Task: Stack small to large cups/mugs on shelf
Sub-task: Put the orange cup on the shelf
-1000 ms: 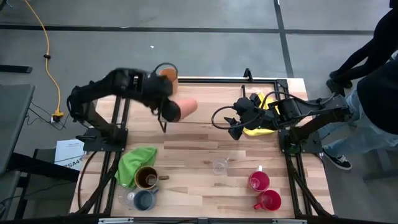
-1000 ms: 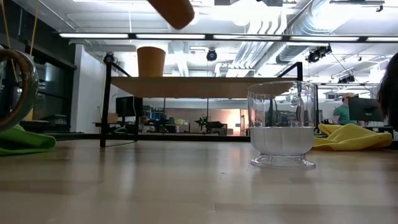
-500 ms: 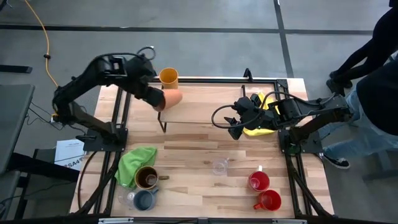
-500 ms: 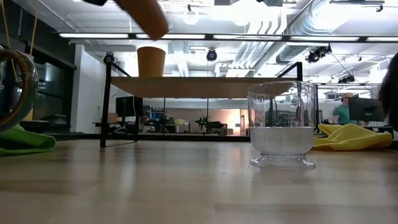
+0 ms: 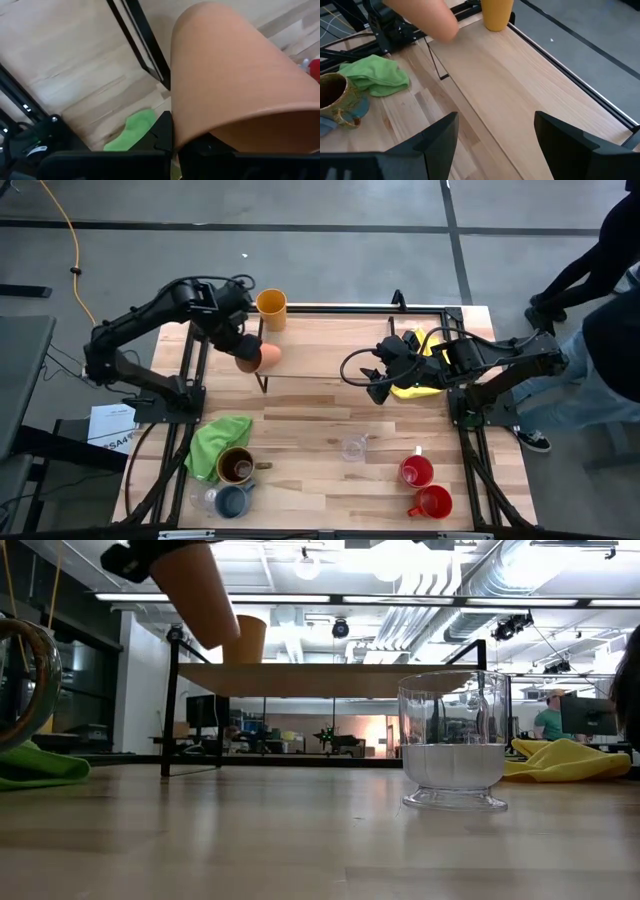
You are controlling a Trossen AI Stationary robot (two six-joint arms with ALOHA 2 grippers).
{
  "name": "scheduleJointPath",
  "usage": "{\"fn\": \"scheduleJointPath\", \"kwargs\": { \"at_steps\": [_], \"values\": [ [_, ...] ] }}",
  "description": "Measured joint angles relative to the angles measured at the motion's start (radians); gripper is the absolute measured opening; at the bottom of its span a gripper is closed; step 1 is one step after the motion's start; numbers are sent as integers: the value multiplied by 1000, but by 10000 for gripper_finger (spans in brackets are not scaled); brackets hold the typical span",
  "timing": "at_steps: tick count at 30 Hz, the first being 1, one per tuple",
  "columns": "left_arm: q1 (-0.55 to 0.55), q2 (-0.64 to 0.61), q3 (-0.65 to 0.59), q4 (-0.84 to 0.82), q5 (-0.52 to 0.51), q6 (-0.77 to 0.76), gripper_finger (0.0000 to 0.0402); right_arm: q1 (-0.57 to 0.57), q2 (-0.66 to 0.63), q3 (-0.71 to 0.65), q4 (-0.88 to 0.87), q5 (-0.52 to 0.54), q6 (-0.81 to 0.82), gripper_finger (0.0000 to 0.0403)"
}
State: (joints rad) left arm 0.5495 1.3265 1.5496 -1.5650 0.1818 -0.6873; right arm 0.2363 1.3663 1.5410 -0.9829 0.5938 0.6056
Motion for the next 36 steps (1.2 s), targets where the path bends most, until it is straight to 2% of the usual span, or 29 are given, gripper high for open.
{"fn": "scheduleJointPath", "kwargs": {
  "at_steps": [9,16,28,36],
  "values": [
    [1,79,1,17,-4,26,0,0,0,0,8,0,0,252],
    [1,84,1,47,-16,26,5,0,0,0,16,0,0,252],
    [1,84,1,49,-61,12,81,0,0,0,16,0,-1,252],
    [1,84,22,82,-72,10,110,0,0,0,16,0,0,252]
  ]
}}
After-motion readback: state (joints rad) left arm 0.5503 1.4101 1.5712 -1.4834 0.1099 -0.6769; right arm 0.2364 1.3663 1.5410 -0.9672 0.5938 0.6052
